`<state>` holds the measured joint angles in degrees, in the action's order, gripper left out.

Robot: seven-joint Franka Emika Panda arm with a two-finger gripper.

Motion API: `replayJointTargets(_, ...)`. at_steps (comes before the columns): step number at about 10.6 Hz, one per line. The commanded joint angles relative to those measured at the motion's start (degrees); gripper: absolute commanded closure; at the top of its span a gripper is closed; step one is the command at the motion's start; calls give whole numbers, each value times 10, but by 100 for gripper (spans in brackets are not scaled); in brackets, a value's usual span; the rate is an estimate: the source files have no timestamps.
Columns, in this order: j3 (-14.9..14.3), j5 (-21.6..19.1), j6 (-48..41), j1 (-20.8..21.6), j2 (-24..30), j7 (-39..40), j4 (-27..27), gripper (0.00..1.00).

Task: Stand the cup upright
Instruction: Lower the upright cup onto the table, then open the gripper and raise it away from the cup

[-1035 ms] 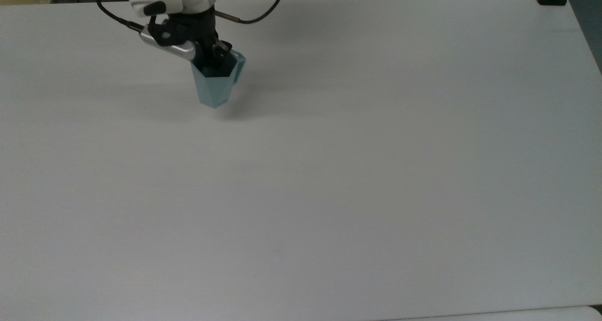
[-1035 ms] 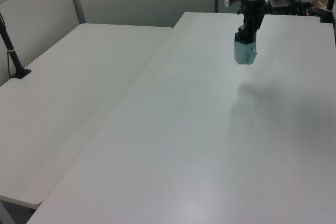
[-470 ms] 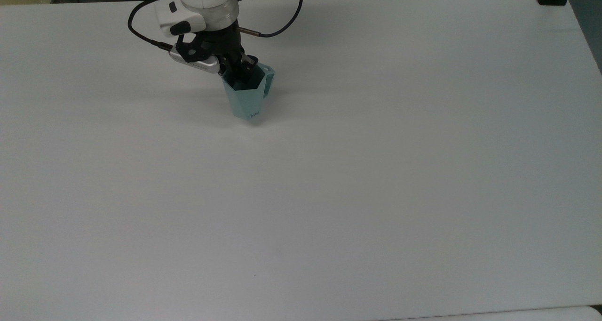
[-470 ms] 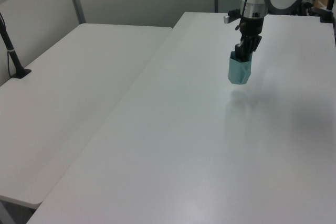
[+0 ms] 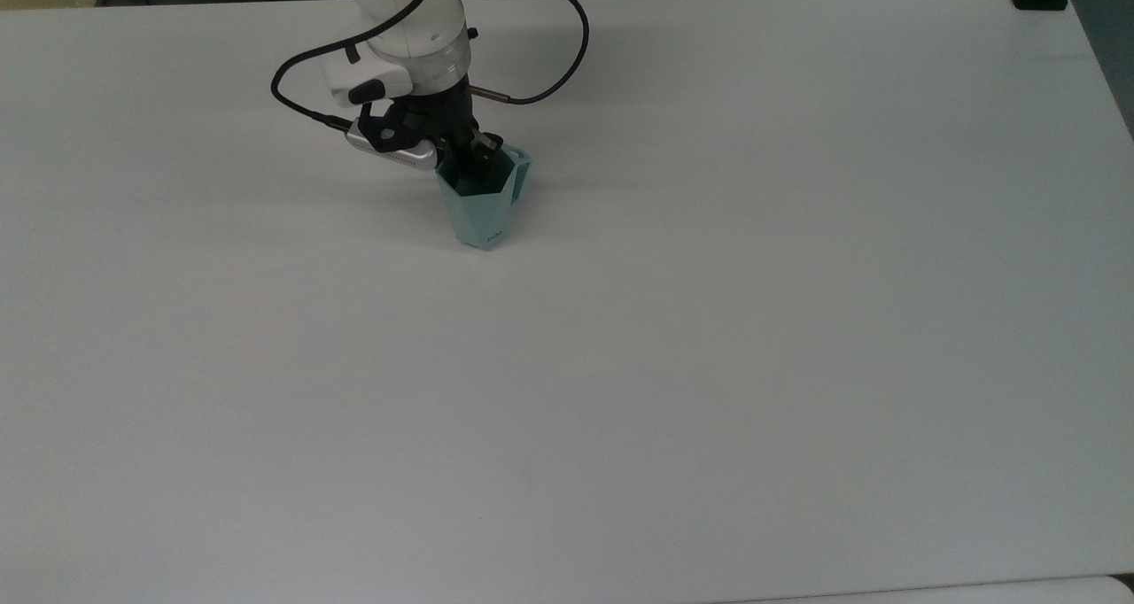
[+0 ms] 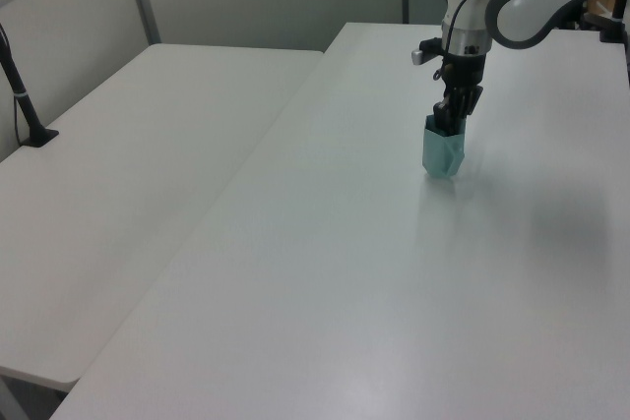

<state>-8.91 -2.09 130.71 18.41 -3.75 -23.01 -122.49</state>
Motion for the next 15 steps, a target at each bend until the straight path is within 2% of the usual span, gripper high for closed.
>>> replayJointTargets(1, -1, -14, -14, 3, 10, 8, -2, 43)
replayJointTargets(2, -1, -14, -29, 3, 11, 10, 5, 28)
replayJointTargets(4, -1, -14, -41, 0, 22, 12, 8, 7)
replayJointTargets(5, -1, -13, -52, 0, 27, 12, 20, 0)
replayJointTargets(8, -8, -13, -108, -7, 45, 11, 87, 0)
replayJointTargets(11, -11, -12, -110, -14, 71, 26, 157, 0)
replayJointTargets(12, -13, -2, -117, -28, 79, 32, 166, 0)
replayJointTargets(15, -13, 5, -244, -60, 130, 195, 160, 0)
